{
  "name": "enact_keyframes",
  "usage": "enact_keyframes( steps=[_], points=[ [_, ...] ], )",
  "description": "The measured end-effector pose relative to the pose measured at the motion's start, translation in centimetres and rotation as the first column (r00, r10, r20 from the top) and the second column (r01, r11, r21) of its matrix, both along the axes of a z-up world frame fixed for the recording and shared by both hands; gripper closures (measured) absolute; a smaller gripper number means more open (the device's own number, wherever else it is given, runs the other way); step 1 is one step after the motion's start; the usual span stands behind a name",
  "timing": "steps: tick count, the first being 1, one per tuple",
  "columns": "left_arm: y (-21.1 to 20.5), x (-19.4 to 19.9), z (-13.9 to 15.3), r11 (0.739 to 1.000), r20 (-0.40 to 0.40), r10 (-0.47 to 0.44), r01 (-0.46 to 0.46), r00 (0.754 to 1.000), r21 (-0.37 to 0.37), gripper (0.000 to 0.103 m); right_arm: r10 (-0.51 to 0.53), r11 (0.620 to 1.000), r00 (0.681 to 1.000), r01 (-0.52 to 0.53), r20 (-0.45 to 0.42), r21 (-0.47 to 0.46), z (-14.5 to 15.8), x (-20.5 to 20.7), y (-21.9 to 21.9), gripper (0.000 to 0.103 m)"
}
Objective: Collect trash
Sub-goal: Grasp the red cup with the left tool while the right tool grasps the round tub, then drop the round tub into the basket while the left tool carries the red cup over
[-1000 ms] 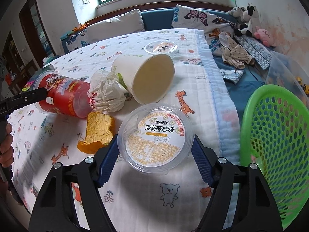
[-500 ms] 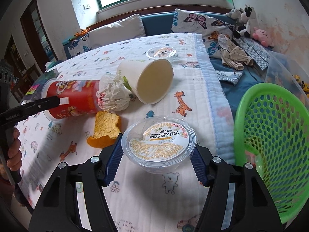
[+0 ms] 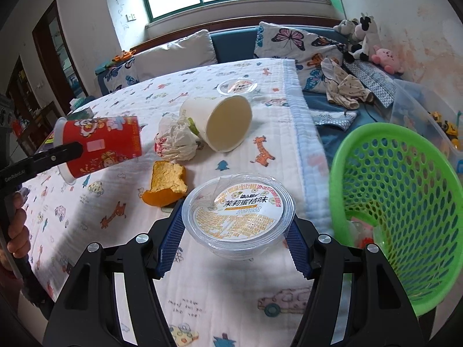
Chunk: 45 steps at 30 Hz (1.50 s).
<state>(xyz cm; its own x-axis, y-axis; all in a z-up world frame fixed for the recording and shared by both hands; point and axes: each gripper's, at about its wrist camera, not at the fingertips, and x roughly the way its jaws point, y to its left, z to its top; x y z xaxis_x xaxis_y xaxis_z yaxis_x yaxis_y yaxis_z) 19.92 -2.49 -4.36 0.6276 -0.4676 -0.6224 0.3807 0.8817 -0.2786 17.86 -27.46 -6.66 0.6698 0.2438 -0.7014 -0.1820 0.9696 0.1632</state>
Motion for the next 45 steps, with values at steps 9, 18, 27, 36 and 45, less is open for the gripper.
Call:
enact_keyframes(
  steps=[9,18,27,36,45],
  points=[
    [-1.6,-1.1,2.7,0.999,0.062,-0.046,0.047,0.997,-0.014,0.098,-0.089,0.996,0.996,0.09,0.013,-0.017,0.7,-0.7,-4.0,0.038],
    [-7.4,-0.4,4.4,0.989,0.084,-0.144,0.145,0.986,-0.006,0.098,-0.224,0.973,0.974,0.223,-0.019,-0.061,0.0,-1.4,-10.6,0.038],
    [-13.6,0.4,5.2,0.973,0.089,-0.229,0.228,0.969,0.022,0.098,-0.333,0.941,0.942,0.329,-0.048,-0.074,-1.3,-2.2,-16.0,0.038],
    [-18.7,0.8,5.1,0.957,0.081,-0.289,0.286,0.954,0.049,0.098,-0.382,0.923,0.923,0.38,-0.042,-0.061,-1.8,-3.1,-19.0,0.025],
    [-24.3,0.9,3.8,0.929,0.042,-0.364,0.359,0.931,0.085,0.098,-0.399,0.916,0.917,0.399,0.014,-0.05,0.0,-6.3,-20.3,0.024]
  ],
)
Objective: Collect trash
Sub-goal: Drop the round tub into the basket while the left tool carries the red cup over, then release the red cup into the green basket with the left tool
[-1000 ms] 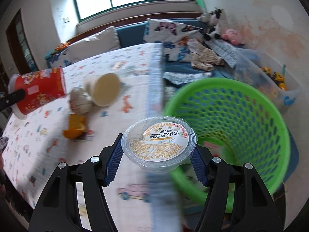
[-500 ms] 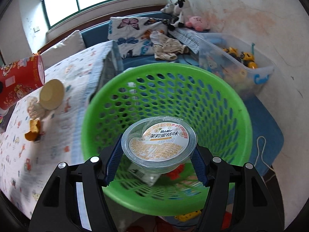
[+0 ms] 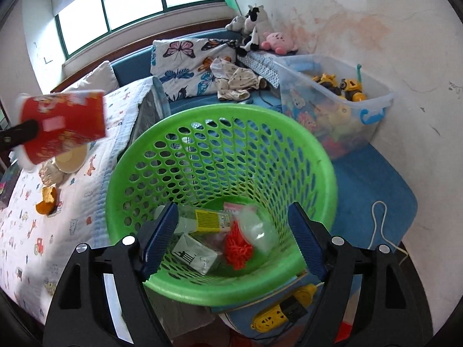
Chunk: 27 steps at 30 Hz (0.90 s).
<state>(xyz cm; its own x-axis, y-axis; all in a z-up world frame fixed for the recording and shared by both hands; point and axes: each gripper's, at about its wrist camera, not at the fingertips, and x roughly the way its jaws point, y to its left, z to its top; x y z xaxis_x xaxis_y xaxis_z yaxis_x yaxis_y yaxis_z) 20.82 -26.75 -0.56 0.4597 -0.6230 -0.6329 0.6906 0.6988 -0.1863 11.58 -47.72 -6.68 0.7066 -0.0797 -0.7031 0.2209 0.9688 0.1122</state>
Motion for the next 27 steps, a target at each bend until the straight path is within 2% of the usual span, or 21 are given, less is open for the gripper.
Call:
enact_keyframes(
  steps=[16,18,20,23,24,26,27],
  points=[
    [-8.9,-0.2,-4.1,0.986,-0.072,-0.1,0.108,0.992,0.128,0.097,-0.061,0.998,0.996,0.06,0.064,0.029,1.6,-4.1,-2.4,0.02],
    [-9.4,-0.3,-4.6,0.985,-0.087,-0.097,0.108,0.992,0.134,0.093,-0.064,0.997,0.996,0.062,0.064,0.034,1.6,-4.3,-2.4,0.02],
    [-9.6,-0.4,-4.9,0.985,-0.098,-0.097,0.11,0.99,0.135,0.085,-0.068,0.997,0.995,0.066,0.068,0.037,1.6,-4.4,-2.5,0.02],
    [-9.6,-0.7,-5.0,0.986,-0.107,-0.11,0.122,0.988,0.117,0.082,-0.073,0.997,0.995,0.07,0.07,0.039,1.7,-4.7,-2.5,0.02],
    [-9.4,-0.9,-4.9,0.985,-0.107,-0.115,0.127,0.988,0.113,0.081,-0.072,0.997,0.995,0.069,0.071,0.044,1.7,-4.7,-2.5,0.02],
    [-9.1,-1.2,-4.7,0.986,-0.094,-0.115,0.125,0.989,0.11,0.072,-0.072,0.997,0.995,0.068,0.074,0.048,1.8,-4.8,-2.4,0.02],
    [-8.7,-1.4,-4.5,0.987,-0.087,-0.112,0.121,0.99,0.106,0.072,-0.07,0.997,0.995,0.066,0.076,0.049,1.8,-4.8,-2.3,0.02]
  ],
)
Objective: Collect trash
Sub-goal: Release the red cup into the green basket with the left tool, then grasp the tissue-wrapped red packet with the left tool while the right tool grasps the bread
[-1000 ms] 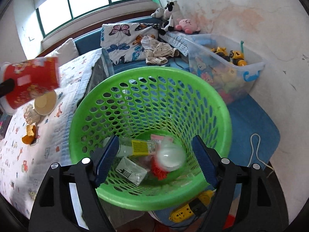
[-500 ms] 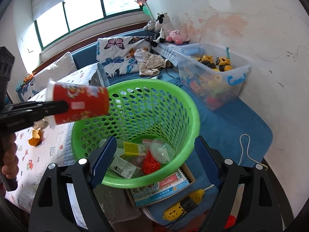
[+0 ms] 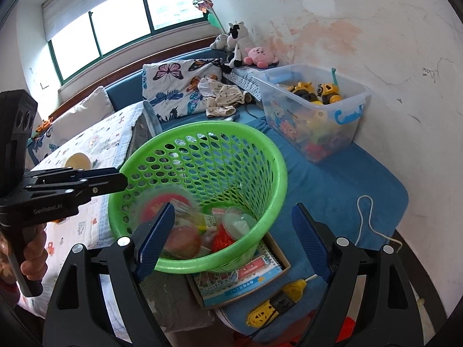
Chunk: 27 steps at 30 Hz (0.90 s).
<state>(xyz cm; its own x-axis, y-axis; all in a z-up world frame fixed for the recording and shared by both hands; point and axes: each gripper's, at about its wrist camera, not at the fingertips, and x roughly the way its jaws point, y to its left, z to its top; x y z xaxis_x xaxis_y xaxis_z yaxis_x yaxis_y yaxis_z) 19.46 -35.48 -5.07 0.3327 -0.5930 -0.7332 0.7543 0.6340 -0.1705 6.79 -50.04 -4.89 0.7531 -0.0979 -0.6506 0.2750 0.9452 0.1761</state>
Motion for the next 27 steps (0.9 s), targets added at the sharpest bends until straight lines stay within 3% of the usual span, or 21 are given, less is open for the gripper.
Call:
enact_keyframes(
  steps=[9,16,21,24,27],
  points=[
    [5.3,-0.9,1.6,0.997,0.034,0.073,-0.072,0.997,-0.038,0.07,0.051,0.999,0.999,-0.051,0.015,-0.001,0.5,0.3,2.1,0.02],
    [11.3,-0.3,1.8,0.98,0.03,0.19,-0.188,0.981,-0.059,0.07,0.114,0.993,0.993,-0.114,0.018,-0.012,1.1,1.5,4.9,0.02],
    [15.6,0.8,1.8,0.956,0.048,0.291,-0.288,0.956,-0.056,0.07,0.161,0.987,0.987,-0.161,0.022,-0.014,1.3,2.6,7.1,0.02],
    [17.8,1.7,1.9,0.932,0.065,0.362,-0.359,0.93,-0.057,0.054,0.194,0.981,0.981,-0.194,0.025,-0.01,1.5,3.6,8.3,0.02],
    [19.9,2.4,1.7,0.907,0.093,0.422,-0.42,0.902,-0.045,0.051,0.22,0.975,0.975,-0.221,0.029,0.0,1.6,4.2,9.3,0.02]
  ],
)
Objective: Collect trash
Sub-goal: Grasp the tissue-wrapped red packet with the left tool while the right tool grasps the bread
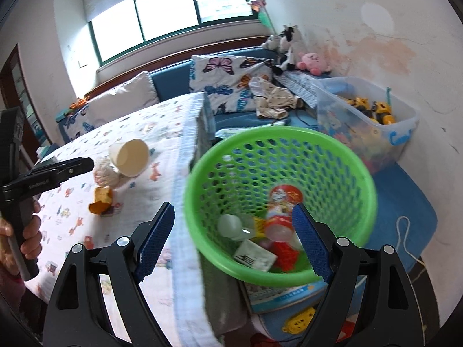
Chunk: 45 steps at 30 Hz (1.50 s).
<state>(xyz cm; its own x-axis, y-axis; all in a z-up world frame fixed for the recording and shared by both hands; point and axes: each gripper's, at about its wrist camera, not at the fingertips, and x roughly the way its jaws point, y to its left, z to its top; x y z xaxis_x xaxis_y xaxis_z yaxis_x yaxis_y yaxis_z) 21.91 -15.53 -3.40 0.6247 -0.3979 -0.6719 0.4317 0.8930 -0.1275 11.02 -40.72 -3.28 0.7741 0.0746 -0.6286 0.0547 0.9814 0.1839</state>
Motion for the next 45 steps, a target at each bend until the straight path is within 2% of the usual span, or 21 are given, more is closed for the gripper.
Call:
enact_keyframes(
  steps=[4,10,19,23,26,34,41,45],
  points=[
    [2.0,1.5,-0.8,0.998,-0.03,0.055,-0.054,0.998,0.007,0.043,0.035,0.999,0.999,-0.035,-0.004,0.001,-0.1,1.0,1.6,0.02],
    [2.9,3.7,-2.8,0.998,-0.109,0.062,-0.063,0.992,-0.009,0.042,0.074,0.997,0.997,-0.074,-0.022,0.0,-0.7,2.0,3.6,0.02],
    [2.8,5.4,-4.8,0.998,-0.156,0.057,-0.061,0.986,-0.022,0.043,0.109,0.994,0.993,-0.109,-0.052,-0.003,-1.6,3.1,5.2,0.02],
    [3.1,5.4,-4.6,0.997,-0.146,0.042,-0.051,0.988,-0.056,0.056,0.126,0.992,0.99,-0.126,-0.061,-0.003,-1.8,3.6,6.0,0.02],
    [3.3,5.2,-4.4,0.997,-0.128,0.035,-0.043,0.991,-0.059,0.059,0.14,0.99,0.988,-0.14,-0.065,-0.002,-2.0,3.8,6.7,0.02],
    [5.7,3.8,-1.9,0.995,-0.069,0.051,-0.057,0.996,-0.088,0.061,0.231,0.973,0.969,-0.233,-0.085,-0.008,-2.4,5.0,10.3,0.02],
    [9.5,2.7,0.4,0.99,-0.028,0.095,-0.098,0.995,-0.104,0.061,0.331,0.943,0.938,-0.333,-0.108,-0.008,-3.2,6.6,15.0,0.021],
    [11.3,2.0,1.0,0.987,-0.015,0.117,-0.118,0.993,-0.108,0.061,0.38,0.924,0.917,-0.383,-0.124,0.001,-3.6,7.6,17.6,0.025]
  ],
)
